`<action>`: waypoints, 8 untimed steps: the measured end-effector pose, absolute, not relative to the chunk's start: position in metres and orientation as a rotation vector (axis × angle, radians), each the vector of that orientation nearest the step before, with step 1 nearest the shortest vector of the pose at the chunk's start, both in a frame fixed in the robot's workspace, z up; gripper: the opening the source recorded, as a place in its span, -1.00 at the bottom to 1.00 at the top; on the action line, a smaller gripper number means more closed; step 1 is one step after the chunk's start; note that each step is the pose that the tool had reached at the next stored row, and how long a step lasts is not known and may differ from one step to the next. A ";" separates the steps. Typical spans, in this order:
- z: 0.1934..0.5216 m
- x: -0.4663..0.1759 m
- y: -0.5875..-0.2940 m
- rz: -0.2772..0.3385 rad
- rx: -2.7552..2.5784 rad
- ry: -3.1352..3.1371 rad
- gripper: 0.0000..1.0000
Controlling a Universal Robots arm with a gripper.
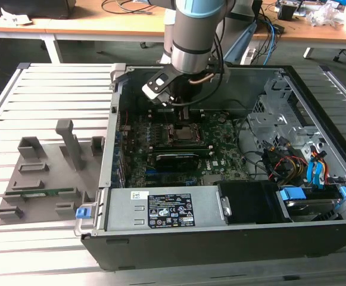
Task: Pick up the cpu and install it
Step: 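Close the cpu cover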
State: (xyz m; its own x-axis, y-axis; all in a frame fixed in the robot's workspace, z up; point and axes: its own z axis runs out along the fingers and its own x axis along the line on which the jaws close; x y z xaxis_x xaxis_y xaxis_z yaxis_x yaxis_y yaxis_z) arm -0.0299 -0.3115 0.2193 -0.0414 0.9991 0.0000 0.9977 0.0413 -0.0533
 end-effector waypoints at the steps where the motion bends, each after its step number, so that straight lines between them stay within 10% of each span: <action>1: 0.216 -0.031 -0.311 0.060 -2.149 -2.240 -0.79; 8: 0.207 -0.035 -0.311 0.060 -2.149 -2.240 -0.79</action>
State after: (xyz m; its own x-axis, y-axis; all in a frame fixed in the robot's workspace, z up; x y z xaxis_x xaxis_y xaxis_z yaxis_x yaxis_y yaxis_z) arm -0.0348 -0.3115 0.2066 -0.0416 0.9991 0.0000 0.9977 0.0415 -0.0533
